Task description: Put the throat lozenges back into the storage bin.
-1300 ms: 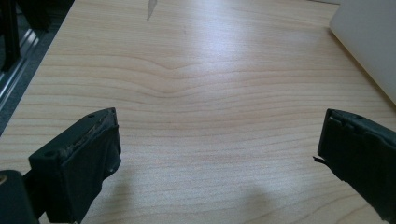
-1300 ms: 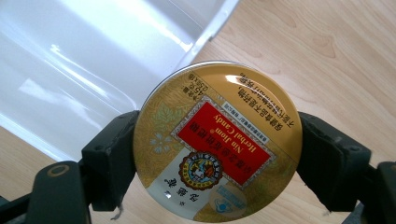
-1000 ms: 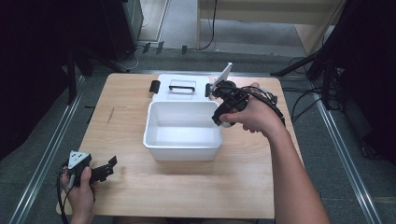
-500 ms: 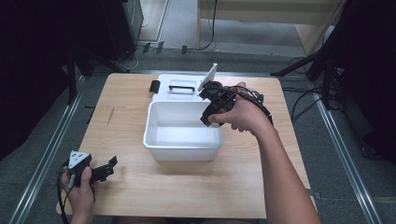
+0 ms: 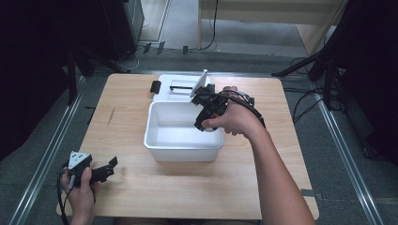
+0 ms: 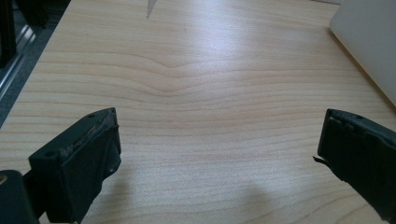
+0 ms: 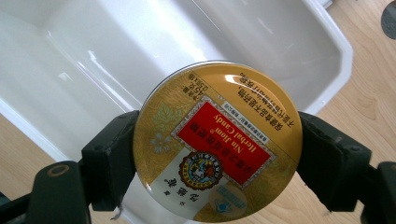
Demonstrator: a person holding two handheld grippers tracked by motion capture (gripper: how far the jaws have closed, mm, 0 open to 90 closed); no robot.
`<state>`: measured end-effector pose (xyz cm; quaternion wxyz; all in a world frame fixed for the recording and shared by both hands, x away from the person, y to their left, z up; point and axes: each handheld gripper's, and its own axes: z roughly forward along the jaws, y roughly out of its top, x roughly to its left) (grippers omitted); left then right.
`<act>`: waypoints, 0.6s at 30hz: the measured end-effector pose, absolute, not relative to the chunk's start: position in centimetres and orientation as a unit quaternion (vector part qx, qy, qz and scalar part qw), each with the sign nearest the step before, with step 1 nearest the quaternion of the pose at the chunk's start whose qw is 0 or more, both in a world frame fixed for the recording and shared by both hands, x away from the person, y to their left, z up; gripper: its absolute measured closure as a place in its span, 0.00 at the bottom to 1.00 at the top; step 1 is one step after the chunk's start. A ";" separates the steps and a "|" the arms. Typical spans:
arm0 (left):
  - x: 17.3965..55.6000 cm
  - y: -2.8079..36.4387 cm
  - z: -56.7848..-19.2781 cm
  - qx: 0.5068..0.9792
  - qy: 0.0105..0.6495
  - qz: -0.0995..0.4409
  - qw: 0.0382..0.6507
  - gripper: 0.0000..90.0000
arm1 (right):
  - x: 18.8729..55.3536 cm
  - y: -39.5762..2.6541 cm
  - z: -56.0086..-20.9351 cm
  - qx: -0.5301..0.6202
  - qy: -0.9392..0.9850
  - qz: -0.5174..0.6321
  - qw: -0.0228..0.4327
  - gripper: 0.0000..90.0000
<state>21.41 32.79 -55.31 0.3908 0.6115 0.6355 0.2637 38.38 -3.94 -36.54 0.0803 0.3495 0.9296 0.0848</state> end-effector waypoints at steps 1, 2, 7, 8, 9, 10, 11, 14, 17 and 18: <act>21.4 32.8 -55.3 0.611 0.636 0.263 0.391 0.00 | 38.4 -3.9 -36.7 0.351 0.929 0.084 0.080 0.23; 21.4 32.8 -55.3 0.611 0.635 0.263 0.391 0.00 | 38.4 -3.8 -36.8 0.349 0.930 0.083 0.078 0.23; 21.4 32.8 -55.3 0.610 0.636 0.264 0.392 0.00 | 38.3 -3.6 -37.8 0.341 0.934 0.078 0.076 0.23; 21.4 32.8 -55.3 0.611 0.636 0.264 0.392 0.00 | 38.3 -3.6 -38.0 0.337 0.935 0.079 0.076 0.23; 21.4 32.8 -55.3 0.611 0.636 0.264 0.392 0.00 | 38.3 -3.5 -38.3 0.334 0.936 0.078 0.076 0.23; 21.4 32.8 -55.3 0.610 0.636 0.264 0.392 0.00 | 38.3 -3.5 -38.4 0.331 0.937 0.079 0.076 0.23; 21.4 32.8 -55.3 0.610 0.636 0.264 0.392 0.00 | 38.3 -3.5 -38.5 0.330 0.938 0.080 0.076 0.23; 21.4 32.8 -55.3 0.610 0.636 0.264 0.392 0.00 | 38.2 -3.4 -39.1 0.311 0.943 0.078 0.086 0.23; 21.4 32.8 -55.3 0.610 0.636 0.264 0.393 0.00 | 38.2 -3.4 -39.5 0.291 0.949 0.078 0.092 0.23; 21.4 32.8 -55.3 0.610 0.636 0.264 0.392 0.00 | 38.2 -3.5 -39.6 0.286 0.951 0.080 0.089 0.23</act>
